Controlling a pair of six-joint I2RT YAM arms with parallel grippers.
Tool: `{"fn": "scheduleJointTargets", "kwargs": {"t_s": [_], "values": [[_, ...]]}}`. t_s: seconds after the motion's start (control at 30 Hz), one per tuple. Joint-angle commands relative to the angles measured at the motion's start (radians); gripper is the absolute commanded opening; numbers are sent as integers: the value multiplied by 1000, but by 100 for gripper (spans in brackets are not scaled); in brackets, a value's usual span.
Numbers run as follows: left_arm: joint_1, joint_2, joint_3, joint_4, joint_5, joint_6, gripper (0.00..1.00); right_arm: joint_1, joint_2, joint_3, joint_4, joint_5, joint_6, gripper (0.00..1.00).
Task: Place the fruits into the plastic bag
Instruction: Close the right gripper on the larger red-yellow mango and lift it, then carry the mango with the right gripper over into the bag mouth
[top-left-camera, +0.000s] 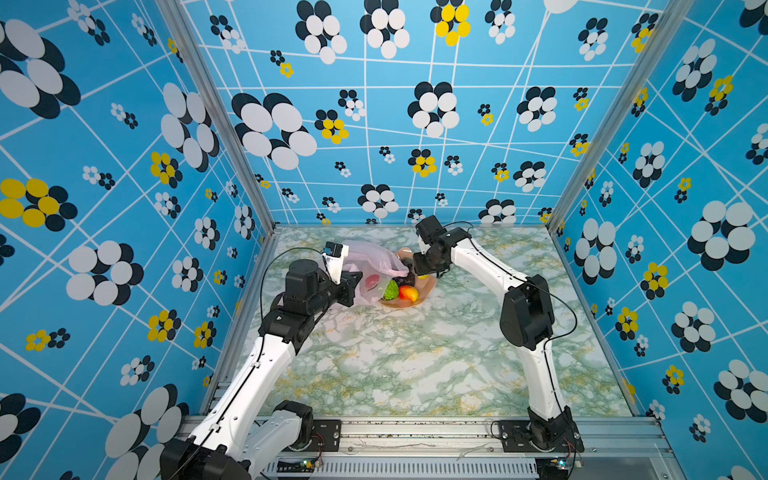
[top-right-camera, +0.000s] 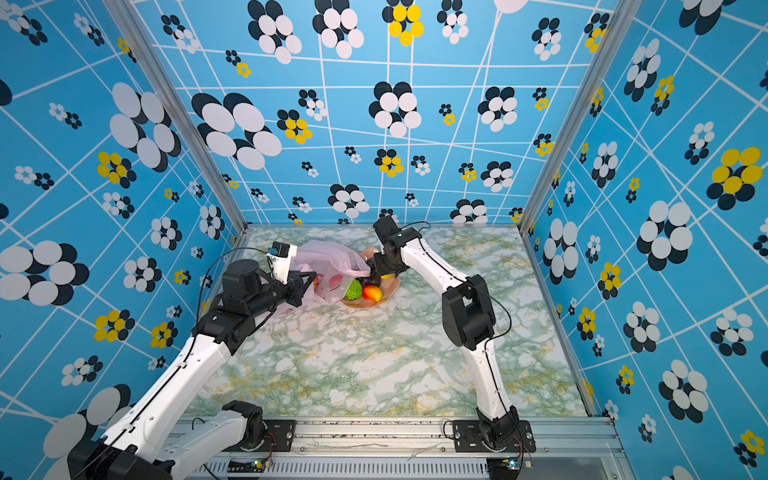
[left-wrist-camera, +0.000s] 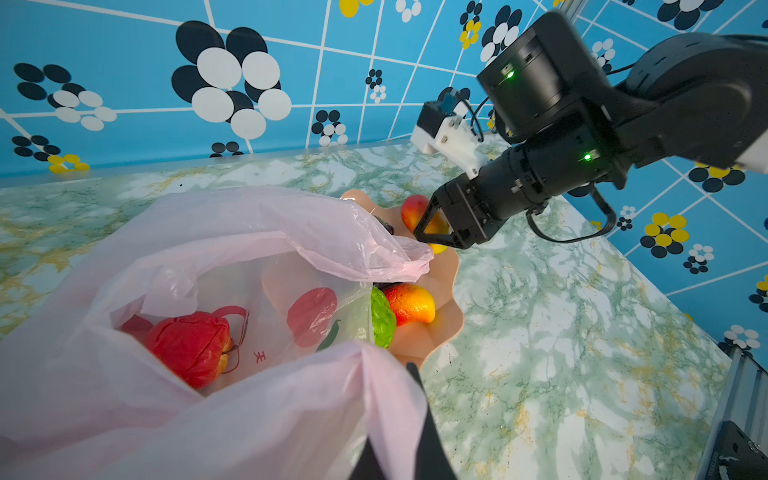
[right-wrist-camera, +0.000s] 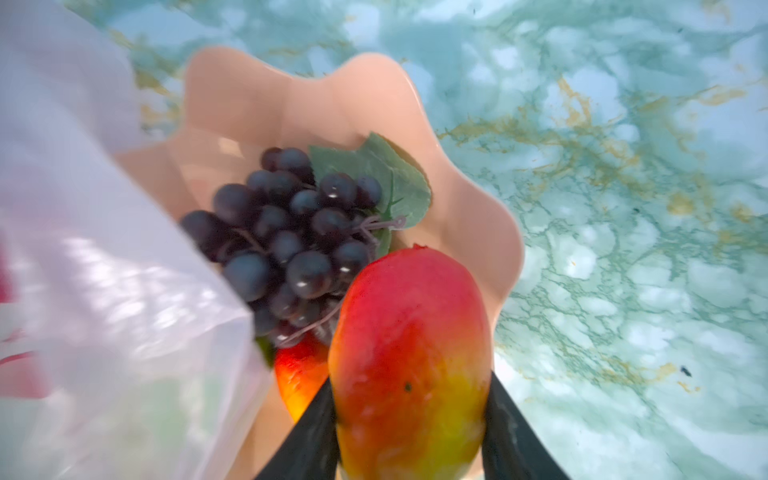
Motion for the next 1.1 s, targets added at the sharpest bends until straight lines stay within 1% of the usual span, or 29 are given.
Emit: {"fn": "scheduleJointTargets", "kwargs": {"t_s": [0.0,0.13,0.37,0.57,0.63,0.73,0.9,1.0,1.07], "values": [[-5,6,-7,-1,17,10,0,-3,-127,-72,118,-69,51,42],[-10,6,-8,-4,13,12,0,-3,-248,-160,200,-131,83,41],[-22,14,-9,-10,6,18,0,-3,-481,-368,404,-190,154,38],[-22,19,-5,-12,7,17,0,-4,-584,-446,455,-267,187,38],[-23,20,-5,-12,6,19,0,-4,-599,-459,484,-307,216,38],[-23,23,-5,-12,7,18,0,-3,-598,-468,549,-392,295,38],[-24,25,-6,-10,7,16,0,-3,-549,-511,774,-564,522,37],[-24,28,-7,-10,7,16,0,-2,-499,-517,874,-618,627,37],[-24,29,-5,-10,7,16,0,4,-462,-515,914,-638,670,36]]}}
